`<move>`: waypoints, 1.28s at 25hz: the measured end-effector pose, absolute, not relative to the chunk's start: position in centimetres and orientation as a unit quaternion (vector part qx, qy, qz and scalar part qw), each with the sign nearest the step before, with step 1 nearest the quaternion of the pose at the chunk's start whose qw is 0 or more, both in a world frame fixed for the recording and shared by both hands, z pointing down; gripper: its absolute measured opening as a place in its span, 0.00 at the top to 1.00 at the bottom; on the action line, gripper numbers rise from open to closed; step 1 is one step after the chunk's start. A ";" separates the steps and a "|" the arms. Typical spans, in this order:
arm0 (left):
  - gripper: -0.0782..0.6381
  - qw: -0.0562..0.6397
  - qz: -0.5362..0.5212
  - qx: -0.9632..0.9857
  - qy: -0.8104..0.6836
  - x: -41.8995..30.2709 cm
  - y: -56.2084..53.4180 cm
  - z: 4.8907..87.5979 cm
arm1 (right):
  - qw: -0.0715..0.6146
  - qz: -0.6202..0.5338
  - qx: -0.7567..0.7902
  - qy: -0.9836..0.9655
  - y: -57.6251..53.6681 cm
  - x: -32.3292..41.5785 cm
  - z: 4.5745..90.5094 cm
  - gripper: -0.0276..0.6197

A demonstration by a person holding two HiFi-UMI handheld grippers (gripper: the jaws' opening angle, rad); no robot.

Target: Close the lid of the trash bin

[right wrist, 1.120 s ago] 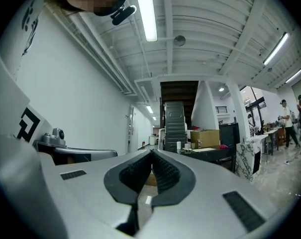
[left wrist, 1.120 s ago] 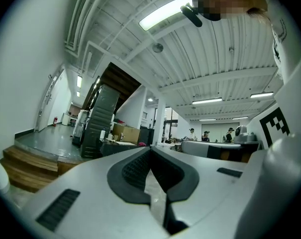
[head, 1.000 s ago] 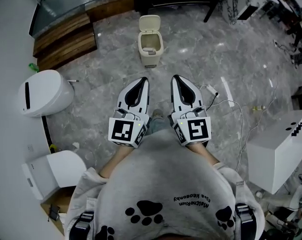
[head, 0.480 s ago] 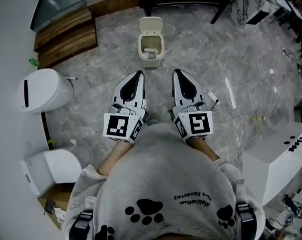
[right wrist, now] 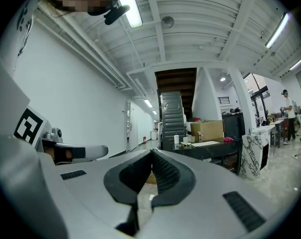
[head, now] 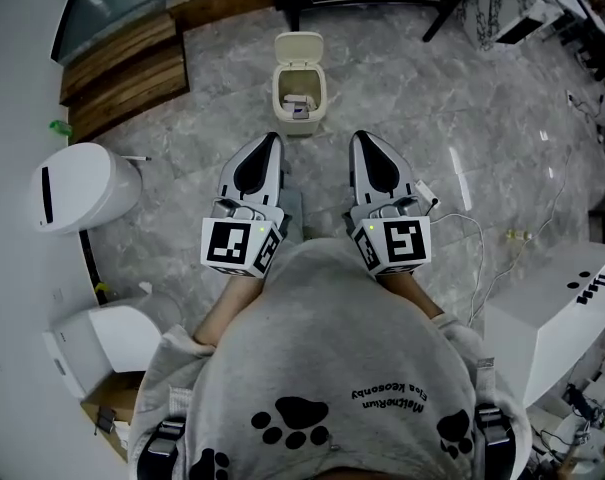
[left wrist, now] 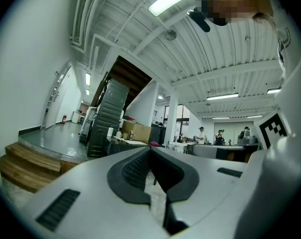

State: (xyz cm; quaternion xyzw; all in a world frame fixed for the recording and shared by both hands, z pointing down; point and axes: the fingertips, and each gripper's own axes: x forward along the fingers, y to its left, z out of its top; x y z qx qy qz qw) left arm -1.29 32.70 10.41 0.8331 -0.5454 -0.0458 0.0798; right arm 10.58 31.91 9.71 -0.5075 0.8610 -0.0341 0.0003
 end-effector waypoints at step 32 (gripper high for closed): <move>0.87 0.102 -0.004 0.897 -0.431 -7.5 -9.0 15.3 | -0.072 -0.004 -0.519 0.852 -8.6 3.6 13.5 0.93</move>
